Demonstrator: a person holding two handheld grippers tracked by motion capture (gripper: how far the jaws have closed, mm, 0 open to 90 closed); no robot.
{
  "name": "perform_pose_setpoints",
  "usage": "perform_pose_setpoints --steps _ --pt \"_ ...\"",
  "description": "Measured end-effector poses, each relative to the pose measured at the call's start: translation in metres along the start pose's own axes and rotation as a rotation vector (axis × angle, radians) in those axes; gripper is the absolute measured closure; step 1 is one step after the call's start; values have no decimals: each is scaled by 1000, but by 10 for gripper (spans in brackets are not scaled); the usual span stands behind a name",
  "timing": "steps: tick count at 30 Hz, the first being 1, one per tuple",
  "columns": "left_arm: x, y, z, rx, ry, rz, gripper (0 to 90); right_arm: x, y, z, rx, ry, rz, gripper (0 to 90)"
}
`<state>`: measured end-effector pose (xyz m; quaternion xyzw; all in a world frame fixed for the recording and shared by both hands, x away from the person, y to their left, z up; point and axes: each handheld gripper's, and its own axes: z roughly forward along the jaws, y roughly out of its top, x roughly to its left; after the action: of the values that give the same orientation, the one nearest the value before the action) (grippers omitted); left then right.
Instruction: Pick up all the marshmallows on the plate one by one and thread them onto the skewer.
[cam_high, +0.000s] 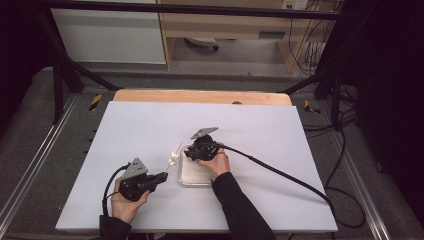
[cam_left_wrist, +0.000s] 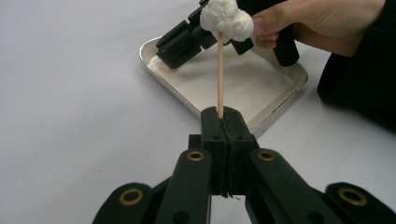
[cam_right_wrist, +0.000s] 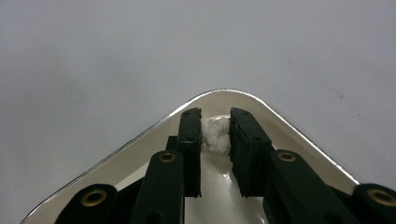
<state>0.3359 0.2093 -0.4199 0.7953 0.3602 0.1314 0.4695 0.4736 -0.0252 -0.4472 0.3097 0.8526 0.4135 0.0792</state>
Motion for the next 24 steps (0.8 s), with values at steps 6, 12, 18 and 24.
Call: perform_pose_setpoints --steps 6,12,18,24 --pt "0 0 0 -2 -2 2 886 3 4 -11 4 19 -2 759" --pt "-1 0 0 -2 -3 4 886 7 8 -26 -6 42 -2 767" --pt "-2 1 0 -3 -4 6 886 10 10 -40 -19 70 -3 774" --pt "-3 1 0 -2 -9 10 886 11 7 -57 -35 95 0 778"
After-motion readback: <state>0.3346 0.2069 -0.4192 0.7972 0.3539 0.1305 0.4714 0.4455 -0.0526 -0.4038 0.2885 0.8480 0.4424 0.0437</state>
